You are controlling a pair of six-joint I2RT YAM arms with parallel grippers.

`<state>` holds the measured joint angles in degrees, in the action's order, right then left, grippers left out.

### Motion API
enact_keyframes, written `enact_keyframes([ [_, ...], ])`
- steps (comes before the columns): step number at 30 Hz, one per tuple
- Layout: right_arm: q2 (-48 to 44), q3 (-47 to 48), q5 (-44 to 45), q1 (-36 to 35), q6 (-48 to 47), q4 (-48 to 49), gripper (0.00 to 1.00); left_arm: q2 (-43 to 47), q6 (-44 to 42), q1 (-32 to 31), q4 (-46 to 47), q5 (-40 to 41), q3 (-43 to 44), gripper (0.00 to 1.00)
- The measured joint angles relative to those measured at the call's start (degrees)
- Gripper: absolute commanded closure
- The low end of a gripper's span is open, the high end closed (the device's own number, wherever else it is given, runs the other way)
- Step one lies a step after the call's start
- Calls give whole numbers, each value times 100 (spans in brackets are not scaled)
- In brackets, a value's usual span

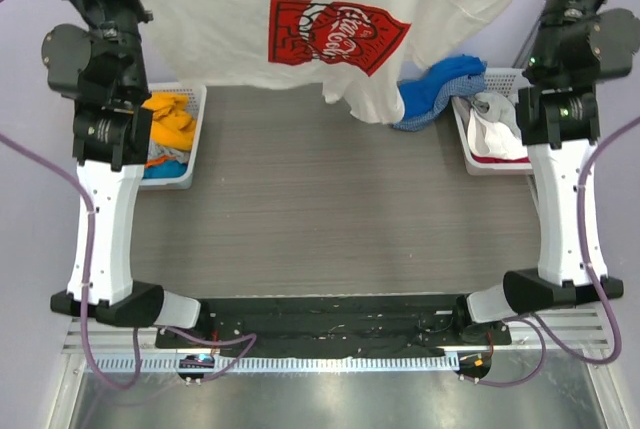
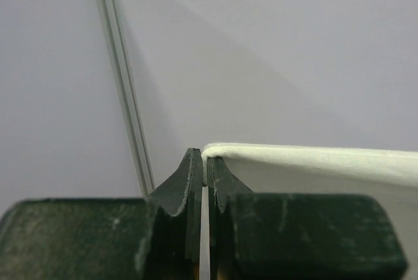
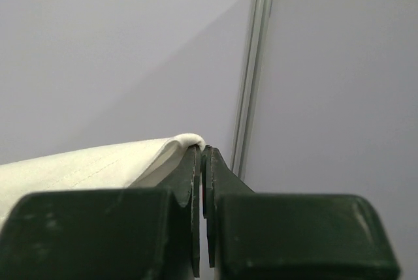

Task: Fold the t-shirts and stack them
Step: Flatten out the tshirt

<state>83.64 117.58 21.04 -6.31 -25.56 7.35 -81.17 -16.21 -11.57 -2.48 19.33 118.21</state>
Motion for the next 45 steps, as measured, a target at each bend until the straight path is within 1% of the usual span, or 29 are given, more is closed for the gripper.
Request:
enact_keyframes([
  [3,-581,-293,-44,-2,90,-251,99,487,85,-4,-175,-74,-374,100],
  [6,-1069,-393,-81,-2,157,-496,99,1012,149,-9,-380,-162,-702,100],
  [12,-1784,-398,-197,-4,199,-793,99,1812,234,-22,-560,-295,-940,100],
  [17,-2002,-455,-234,-9,129,-763,99,1943,221,-31,-442,-339,-935,100],
  [21,-1934,-772,-184,-7,0,-579,99,1655,151,-31,-208,-286,-981,100],
  [24,-1646,-1010,-76,-7,-105,-411,99,1259,50,-31,-42,-186,-1075,100],
  [27,-1200,-1034,24,-7,-184,-164,99,737,-50,-28,116,-61,-1023,100],
  [29,-748,-970,79,-7,-225,2,99,179,-118,-28,199,26,-833,100],
  [31,-125,-621,129,-7,-260,39,99,-483,-203,-20,208,74,-409,100],
  [33,645,59,157,-7,-273,96,99,-1209,-251,-7,236,98,267,100],
  [34,1078,551,186,-4,-282,-2,99,-1596,-271,2,234,109,682,100],
  [38,2791,2868,227,7,-348,-192,99,-2879,-374,74,227,129,2389,100],
  [39,2964,3104,221,7,-376,-192,99,-3010,-380,90,243,129,2594,100],
  [41,3073,3226,216,7,-428,-162,99,-3106,-400,140,313,131,2756,100],
  [45,2660,2599,177,0,-446,61,99,-2830,-391,203,533,199,2474,100],
])
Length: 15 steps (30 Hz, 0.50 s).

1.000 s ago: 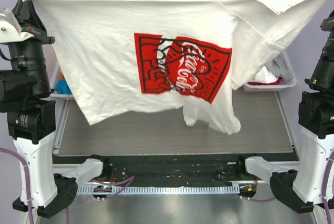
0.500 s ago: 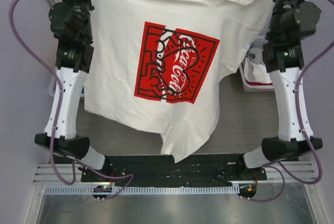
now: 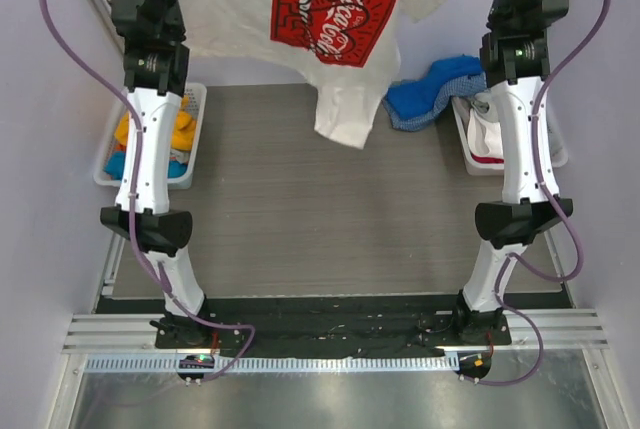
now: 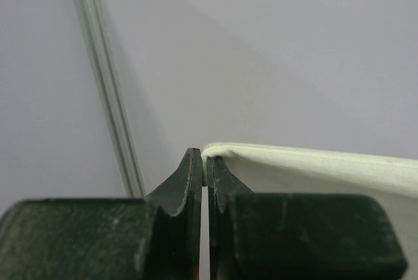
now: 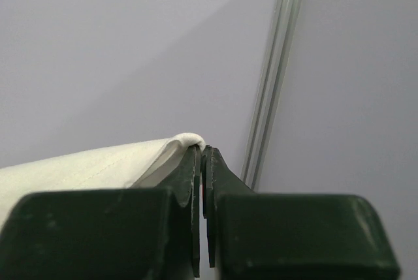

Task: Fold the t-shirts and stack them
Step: Flatten out the tshirt

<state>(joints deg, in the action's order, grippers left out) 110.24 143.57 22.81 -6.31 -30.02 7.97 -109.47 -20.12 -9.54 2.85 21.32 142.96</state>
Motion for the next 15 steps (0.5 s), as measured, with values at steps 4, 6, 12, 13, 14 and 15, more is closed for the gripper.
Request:
enact_keyframes([
  [4,-463,-450,13,0,48,46,99,586,68,9,50,20,-640,100],
  [6,-876,-957,4,0,101,149,99,935,168,9,20,13,-990,100],
  [12,-2404,-3202,-11,0,258,455,99,1912,358,9,0,-7,-2334,100],
  [13,-2625,-3552,0,0,306,446,99,2059,382,11,-4,-26,-2616,100],
  [14,-2820,-3919,13,2,339,461,99,2192,415,13,-4,-57,-2946,100],
  [15,-3025,-4330,35,7,369,472,99,2330,446,15,-31,-81,-3316,100],
])
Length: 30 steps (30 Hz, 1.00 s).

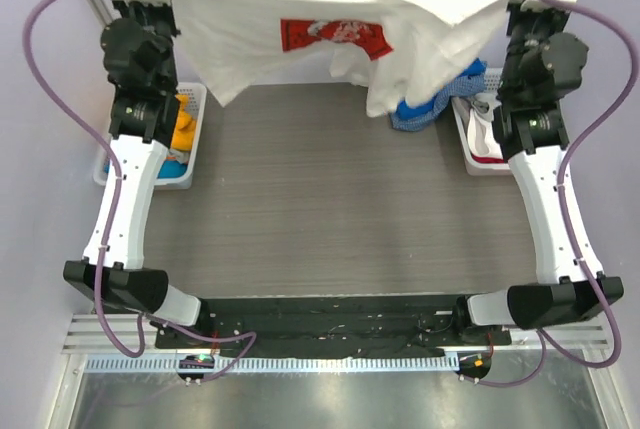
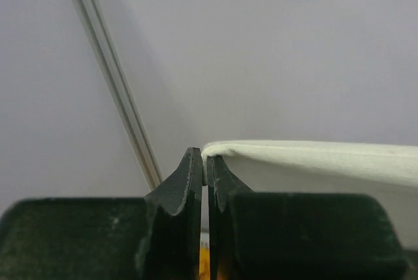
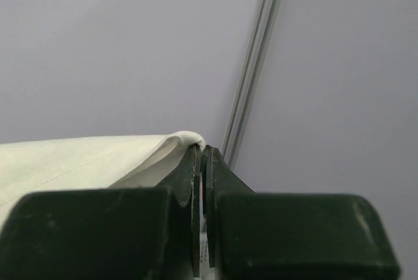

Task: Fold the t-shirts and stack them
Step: Flatten out the tshirt

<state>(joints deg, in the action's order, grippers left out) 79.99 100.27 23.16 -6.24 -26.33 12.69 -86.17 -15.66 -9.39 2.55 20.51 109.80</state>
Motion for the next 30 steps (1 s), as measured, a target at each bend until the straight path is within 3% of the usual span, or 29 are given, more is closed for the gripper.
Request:
enact_keyframes([
  [7,-831,-2739,142,9,236,-387,99,638,7,-59,-286,-181,-2990,100],
  [12,-1016,-4048,138,26,393,-988,99,933,-74,-125,-734,-374,-4522,100],
  [22,-2201,-4736,-151,44,844,-1976,99,2435,-280,-140,-1550,-848,-5075,100],
  [30,-2896,-5327,-962,63,955,-3136,99,3182,-492,-227,-2481,-1270,-5984,100],
])
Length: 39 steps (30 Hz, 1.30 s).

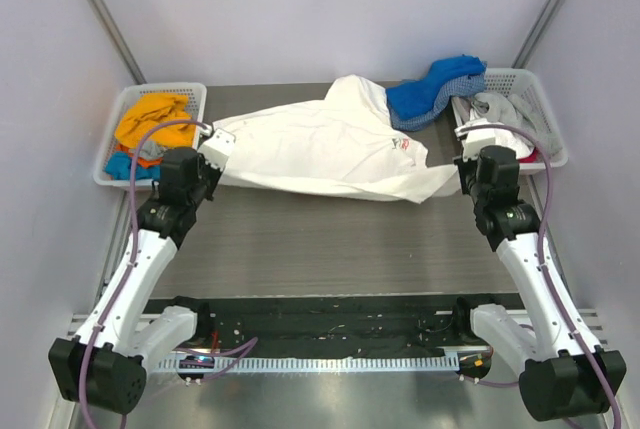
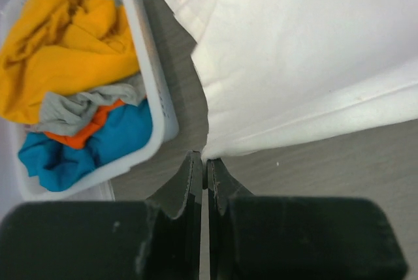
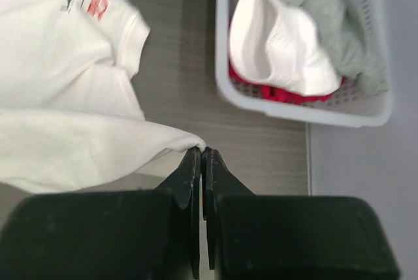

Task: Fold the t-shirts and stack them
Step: Flatten out the tshirt

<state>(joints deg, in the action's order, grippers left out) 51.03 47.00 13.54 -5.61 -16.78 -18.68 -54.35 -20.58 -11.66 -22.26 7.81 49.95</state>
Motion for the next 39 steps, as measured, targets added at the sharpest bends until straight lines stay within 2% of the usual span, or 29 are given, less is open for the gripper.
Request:
enact_keyframes([
  [7,-188,2,-953,2,-133,-1412,99,304,-140,0,-962,-280,-260,100],
  [15,-461,413,-1803,7,-857,-2780,99,774,-431,-2,-1821,-599,-260,100],
  [28,356,1154,-2494,7,-2557,-5156,99,730,-1180,-2,-2734,-649,-260,100],
  [33,415,1397,-2601,7,-2879,-5633,99,551,-1443,-2,-2977,-629,-208,100],
  [39,452,1781,-2638,7,-3108,-5735,99,409,-1744,-2,-3296,-592,199,100],
])
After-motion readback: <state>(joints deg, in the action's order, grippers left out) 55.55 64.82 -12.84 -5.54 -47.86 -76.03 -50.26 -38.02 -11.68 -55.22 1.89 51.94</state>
